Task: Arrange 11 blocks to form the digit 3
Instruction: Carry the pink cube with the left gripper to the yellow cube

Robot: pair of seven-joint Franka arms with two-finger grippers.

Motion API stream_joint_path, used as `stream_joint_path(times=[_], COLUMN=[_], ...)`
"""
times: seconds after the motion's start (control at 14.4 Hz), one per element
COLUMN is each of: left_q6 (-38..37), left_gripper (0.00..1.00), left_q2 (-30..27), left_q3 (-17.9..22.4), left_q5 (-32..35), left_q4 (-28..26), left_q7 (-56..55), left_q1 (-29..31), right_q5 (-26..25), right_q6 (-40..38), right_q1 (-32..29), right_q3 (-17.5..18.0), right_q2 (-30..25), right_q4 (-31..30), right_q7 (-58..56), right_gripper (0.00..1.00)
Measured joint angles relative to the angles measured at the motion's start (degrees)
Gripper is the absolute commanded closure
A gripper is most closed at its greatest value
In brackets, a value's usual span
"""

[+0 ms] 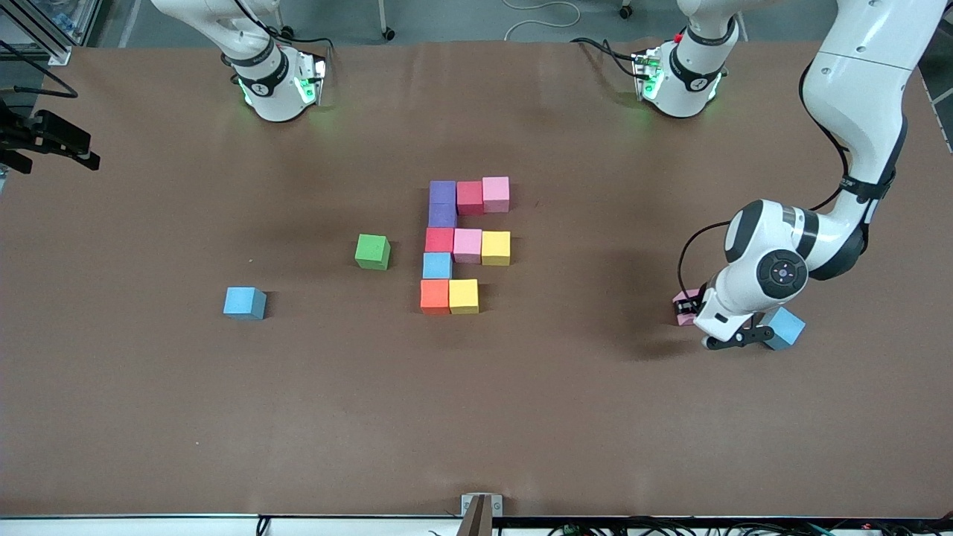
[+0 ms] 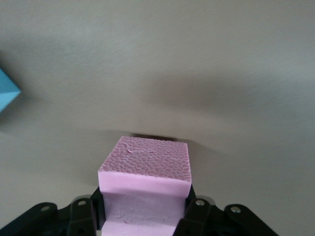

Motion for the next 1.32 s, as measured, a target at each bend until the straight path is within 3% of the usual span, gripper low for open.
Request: stream_joint_path(times=[0.35, 0.76, 1.32], left_q6=[-1.1, -1.3, 0.6], left_gripper=[0.72, 0.71, 0.71], left_q2=[0.2, 5.8, 10.8], left_q3=[-0.6, -0.6, -0.7], left_q5=[-5.4, -5.8, -5.8], left_q4=[4.9, 12.1, 16.4], left_q7=[-18.4, -55.6, -88.5], left_q1=[-8.9, -20.6, -25.6], right_q5=[0.0, 0.0, 0.0], right_q6=[0.0, 0.0, 0.0], right_q1=[0.0, 0.0, 0.0], right_q3=[0.0, 0.0, 0.0], right_q2=[0.0, 0.0, 0.0], right_q4=[0.0, 0.0, 0.0], right_q7=[0.0, -0.1, -0.1], right_gripper=[0.00, 0.00, 0.00])
